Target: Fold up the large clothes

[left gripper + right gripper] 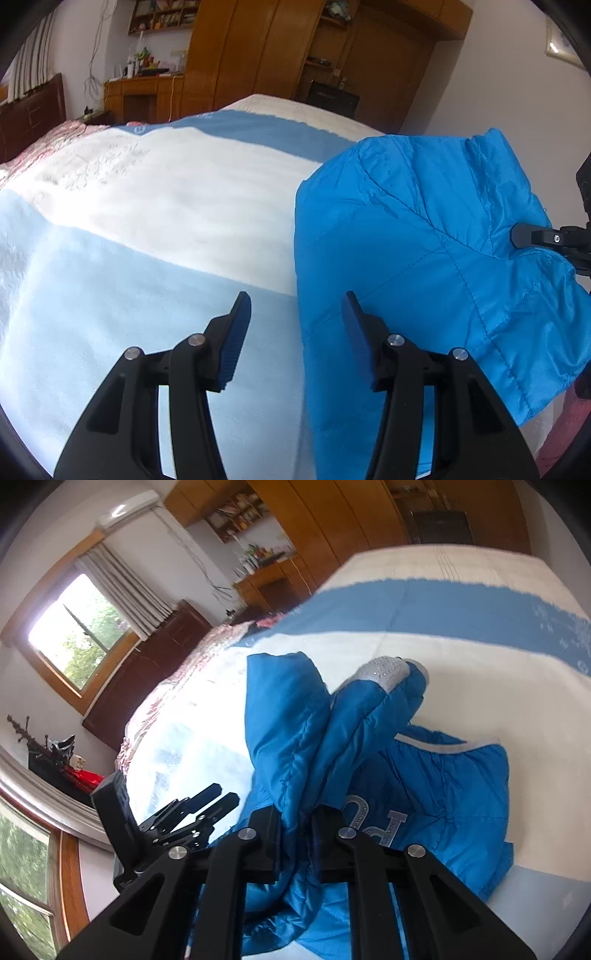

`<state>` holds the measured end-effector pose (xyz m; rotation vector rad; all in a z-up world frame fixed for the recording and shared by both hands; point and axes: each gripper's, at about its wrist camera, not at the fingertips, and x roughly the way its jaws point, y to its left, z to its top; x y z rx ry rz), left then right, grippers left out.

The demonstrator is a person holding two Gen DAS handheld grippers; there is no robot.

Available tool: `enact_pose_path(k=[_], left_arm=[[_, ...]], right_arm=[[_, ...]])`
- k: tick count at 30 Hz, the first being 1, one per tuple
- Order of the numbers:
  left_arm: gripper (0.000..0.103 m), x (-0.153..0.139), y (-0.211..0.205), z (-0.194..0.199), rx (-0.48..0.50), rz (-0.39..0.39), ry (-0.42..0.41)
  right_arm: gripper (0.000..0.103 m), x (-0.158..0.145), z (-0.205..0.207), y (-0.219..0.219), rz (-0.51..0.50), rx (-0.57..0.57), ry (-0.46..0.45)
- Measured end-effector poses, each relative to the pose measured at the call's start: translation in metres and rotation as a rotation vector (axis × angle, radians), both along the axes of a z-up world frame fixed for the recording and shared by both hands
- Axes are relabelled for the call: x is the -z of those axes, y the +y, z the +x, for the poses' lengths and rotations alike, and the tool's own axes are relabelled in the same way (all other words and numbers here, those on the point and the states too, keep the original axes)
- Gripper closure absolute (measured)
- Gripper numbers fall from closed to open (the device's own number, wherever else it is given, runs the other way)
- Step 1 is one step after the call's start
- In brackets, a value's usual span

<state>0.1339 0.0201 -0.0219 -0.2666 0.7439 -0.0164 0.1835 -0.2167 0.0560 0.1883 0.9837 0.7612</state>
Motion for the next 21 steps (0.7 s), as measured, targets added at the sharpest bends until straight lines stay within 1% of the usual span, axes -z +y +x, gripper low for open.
enact_pose_path(k=[3,7,12,17,19,21], left_arm=[[0.052,-0.009,-0.012,-0.002,0.032,-0.008,-0.019],[0.052,-0.018,-0.037,-0.003,0.100,-0.008,-0.035],[0.053,-0.023,-0.067,0.004,0.195,-0.011,-0.029],[0.054,-0.018,-0.095,0.018,0.291,-0.018,0.008],[0.057,-0.013,-0.103,0.023,0.327,-0.034,0.032],[0.057,-0.008,-0.109,0.028,0.343,-0.032,0.045]], right_arm=[[0.093,-0.005,-0.010,-0.015,0.007,0.011,-0.021],[0.093,-0.005,-0.004,-0.038,0.026,0.047,-0.014],[0.093,0.000,-0.008,-0.080,0.057,0.108,-0.007],[0.093,0.021,-0.014,-0.108,0.045,0.153,0.018],[0.093,0.036,-0.012,-0.120,0.051,0.175,0.052],[0.093,0.055,-0.009,-0.131,0.059,0.195,0.088]])
